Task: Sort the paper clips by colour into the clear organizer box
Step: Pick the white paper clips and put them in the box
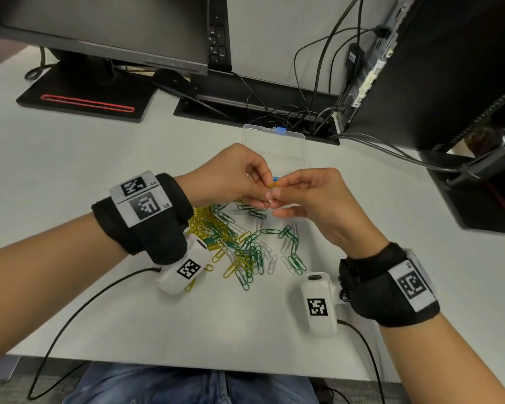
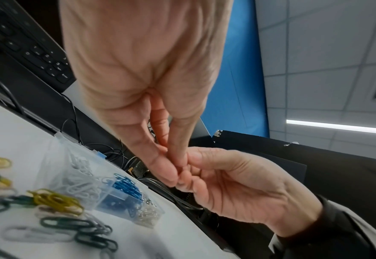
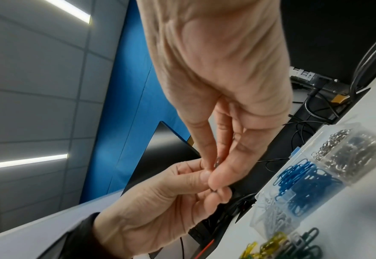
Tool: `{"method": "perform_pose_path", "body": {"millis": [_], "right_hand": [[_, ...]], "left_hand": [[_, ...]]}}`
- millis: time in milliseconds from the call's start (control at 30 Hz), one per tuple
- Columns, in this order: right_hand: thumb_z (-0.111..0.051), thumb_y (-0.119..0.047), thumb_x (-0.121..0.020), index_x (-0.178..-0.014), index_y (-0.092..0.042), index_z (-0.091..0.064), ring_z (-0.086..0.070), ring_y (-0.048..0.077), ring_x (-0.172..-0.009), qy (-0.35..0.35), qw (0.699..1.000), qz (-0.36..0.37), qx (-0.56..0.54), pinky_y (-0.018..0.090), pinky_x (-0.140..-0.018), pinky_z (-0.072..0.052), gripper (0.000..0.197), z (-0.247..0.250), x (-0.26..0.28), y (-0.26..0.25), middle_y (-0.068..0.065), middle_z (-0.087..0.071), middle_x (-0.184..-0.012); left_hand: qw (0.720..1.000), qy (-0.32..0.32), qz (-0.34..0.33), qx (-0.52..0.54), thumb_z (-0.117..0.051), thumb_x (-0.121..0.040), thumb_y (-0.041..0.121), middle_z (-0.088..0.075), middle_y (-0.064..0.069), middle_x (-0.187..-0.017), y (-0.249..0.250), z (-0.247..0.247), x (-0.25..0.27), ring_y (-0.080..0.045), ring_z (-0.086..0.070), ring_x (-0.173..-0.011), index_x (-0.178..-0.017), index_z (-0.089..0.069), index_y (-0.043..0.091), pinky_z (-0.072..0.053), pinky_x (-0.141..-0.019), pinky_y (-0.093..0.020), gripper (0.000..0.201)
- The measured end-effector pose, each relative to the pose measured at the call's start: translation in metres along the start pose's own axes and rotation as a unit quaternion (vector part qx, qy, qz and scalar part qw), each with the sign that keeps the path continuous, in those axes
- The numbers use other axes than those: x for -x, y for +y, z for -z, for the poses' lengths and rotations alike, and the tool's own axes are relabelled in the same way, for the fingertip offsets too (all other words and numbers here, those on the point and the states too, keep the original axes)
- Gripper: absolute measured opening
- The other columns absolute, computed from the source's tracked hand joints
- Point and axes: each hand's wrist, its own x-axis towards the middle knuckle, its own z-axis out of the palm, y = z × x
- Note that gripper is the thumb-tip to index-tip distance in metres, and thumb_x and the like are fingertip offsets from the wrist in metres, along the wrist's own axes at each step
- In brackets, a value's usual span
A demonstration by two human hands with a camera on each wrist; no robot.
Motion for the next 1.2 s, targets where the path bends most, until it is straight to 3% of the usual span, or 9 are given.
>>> {"method": "perform_pose_path", "body": {"millis": [100,333,500,633,800,900,1000,1067,1200], "right_hand": [[-0.068,0.008,-0.078,-0.089,0.011,-0.064,-0.067,0.019,-0.058,0.014,1.0,0.005,0.002,0.032,-0.063,-0.061,0.012,0.001,0.0,0.0,0.013,-0.068,-0.066],[-0.067,0.01,-0.079,-0.087,0.009,-0.065,-0.063,0.018,-0.054,0.03,0.999,0.01,0.011,0.03,-0.059,-0.06,0.008,0.005,-0.003,-0.001,0.018,-0.064,-0.067],[-0.066,0.01,-0.08,-0.087,0.009,-0.065,-0.063,0.018,-0.053,0.041,0.999,0.009,0.009,0.029,-0.057,-0.059,0.008,0.007,-0.005,0.001,0.015,-0.065,-0.065],[-0.066,0.01,-0.08,-0.087,0.01,-0.065,-0.061,0.018,-0.052,0.049,0.999,0.012,0.015,0.029,-0.057,-0.059,0.008,0.01,-0.007,0.004,0.011,-0.065,-0.06],[-0.07,0.003,-0.079,-0.081,0.001,-0.068,-0.052,0.01,-0.048,0.098,0.986,0.049,0.126,0.021,-0.045,-0.047,0.003,0.005,-0.028,-0.005,0.011,-0.063,-0.065],[-0.071,-0.002,-0.079,-0.081,-0.005,-0.071,-0.054,0.004,-0.053,0.105,0.966,0.085,0.219,0.014,-0.05,-0.043,0.004,-0.006,-0.054,-0.013,0.007,-0.067,-0.072],[-0.072,-0.004,-0.079,-0.085,-0.009,-0.071,-0.056,0.006,-0.064,0.071,0.957,0.072,0.272,0.014,-0.055,-0.042,0.007,-0.012,-0.073,-0.015,0.002,-0.065,-0.075],[-0.073,-0.006,-0.079,-0.087,-0.009,-0.071,-0.056,0.007,-0.067,0.074,0.956,0.065,0.278,0.017,-0.059,-0.043,0.008,-0.009,-0.079,-0.015,0.0,-0.064,-0.075],[-0.073,-0.009,-0.079,-0.084,-0.012,-0.071,-0.055,0.007,-0.066,0.1,0.954,0.083,0.27,0.022,-0.065,-0.045,0.006,0.003,-0.072,-0.015,-0.002,-0.063,-0.074]], "left_hand": [[1.0,0.0,0.009,0.012,-0.072,-0.076,-0.006,-0.064,-0.017,-0.081,0.002,-0.001,0.001,-0.022,-0.071,-0.067,-0.088,-0.064,-0.008,-0.059,-0.064,-0.025,0.015],[0.998,0.013,0.044,0.037,-0.068,-0.082,0.003,-0.071,-0.013,-0.074,0.005,0.009,-0.001,-0.021,-0.071,-0.071,-0.09,-0.068,-0.005,-0.059,-0.075,-0.035,0.011],[0.993,0.096,0.04,-0.06,-0.071,-0.083,0.015,-0.07,-0.006,-0.069,0.004,0.018,-0.006,-0.013,-0.064,-0.062,-0.085,-0.07,0.004,-0.055,-0.056,-0.027,0.011],[0.977,0.132,0.04,-0.161,-0.071,-0.083,0.012,-0.07,-0.01,-0.071,-0.002,0.028,-0.013,-0.016,-0.059,-0.057,-0.082,-0.071,0.004,-0.053,-0.053,-0.027,0.007],[0.974,0.143,0.04,-0.173,-0.067,-0.083,0.004,-0.07,-0.008,-0.071,-0.005,0.042,-0.016,-0.01,-0.06,-0.053,-0.081,-0.07,0.007,-0.053,-0.053,-0.021,0.005],[0.966,0.149,0.017,-0.212,-0.065,-0.084,0.001,-0.068,-0.006,-0.072,0.001,0.05,-0.024,-0.012,-0.062,-0.059,-0.082,-0.07,0.005,-0.054,-0.055,-0.021,0.007],[0.955,0.155,-0.02,-0.252,-0.066,-0.084,0.004,-0.065,0.002,-0.07,0.007,0.054,-0.035,-0.01,-0.06,-0.062,-0.082,-0.07,0.008,-0.051,-0.053,-0.016,0.007],[0.946,0.159,-0.039,-0.279,-0.066,-0.083,0.004,-0.067,0.003,-0.074,0.01,0.054,-0.045,-0.009,-0.06,-0.068,-0.084,-0.071,0.008,-0.049,-0.059,-0.016,0.006],[0.938,0.152,-0.045,-0.309,-0.071,-0.08,0.006,-0.07,-0.005,-0.084,0.008,0.047,-0.066,-0.013,-0.062,-0.078,-0.087,-0.072,0.006,-0.052,-0.08,-0.029,0.007]]}}
